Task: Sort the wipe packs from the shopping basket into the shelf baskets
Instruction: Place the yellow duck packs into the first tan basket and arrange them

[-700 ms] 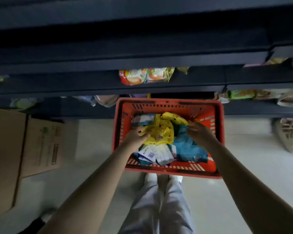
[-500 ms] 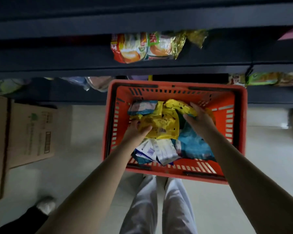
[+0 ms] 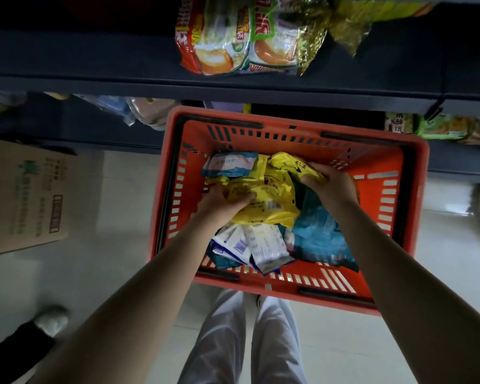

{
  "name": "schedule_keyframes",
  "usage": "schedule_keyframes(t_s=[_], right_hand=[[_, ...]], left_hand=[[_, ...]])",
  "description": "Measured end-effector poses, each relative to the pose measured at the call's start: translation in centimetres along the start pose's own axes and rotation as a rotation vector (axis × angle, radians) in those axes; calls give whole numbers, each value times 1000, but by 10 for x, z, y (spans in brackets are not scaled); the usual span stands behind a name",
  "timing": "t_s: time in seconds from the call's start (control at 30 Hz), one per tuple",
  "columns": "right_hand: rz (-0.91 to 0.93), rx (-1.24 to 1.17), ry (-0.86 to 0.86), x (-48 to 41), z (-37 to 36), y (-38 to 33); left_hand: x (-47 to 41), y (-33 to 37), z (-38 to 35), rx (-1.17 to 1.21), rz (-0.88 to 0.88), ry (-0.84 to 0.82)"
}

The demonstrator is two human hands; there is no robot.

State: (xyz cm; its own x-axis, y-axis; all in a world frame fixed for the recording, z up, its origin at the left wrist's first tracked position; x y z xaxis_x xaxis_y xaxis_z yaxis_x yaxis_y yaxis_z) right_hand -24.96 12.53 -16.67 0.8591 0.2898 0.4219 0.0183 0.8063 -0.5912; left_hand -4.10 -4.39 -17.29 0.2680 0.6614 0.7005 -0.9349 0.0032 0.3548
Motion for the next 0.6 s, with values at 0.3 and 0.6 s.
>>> schedule_keyframes(t_s=[0.3, 0.6], right_hand=[[105, 35, 186, 12, 33, -15], [8, -430, 101, 61, 88, -52]], left_hand=[[11, 4, 11, 283, 105, 128], [71, 18, 51, 550, 8, 136]])
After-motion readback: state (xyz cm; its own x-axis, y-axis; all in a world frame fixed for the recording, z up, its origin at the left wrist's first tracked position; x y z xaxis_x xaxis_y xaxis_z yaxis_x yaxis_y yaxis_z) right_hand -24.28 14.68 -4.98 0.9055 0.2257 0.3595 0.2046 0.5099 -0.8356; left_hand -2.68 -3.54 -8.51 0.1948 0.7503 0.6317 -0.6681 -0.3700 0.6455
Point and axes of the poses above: each hand's wrist, its own x-axis away from the middle knuckle, its own z-axis out of the back of the hand, y = z × x, the point moved 9 cm from there along -x, towards the middle knuckle, and after that the axes turned 14 degrees about y, right-handed, at the moved point
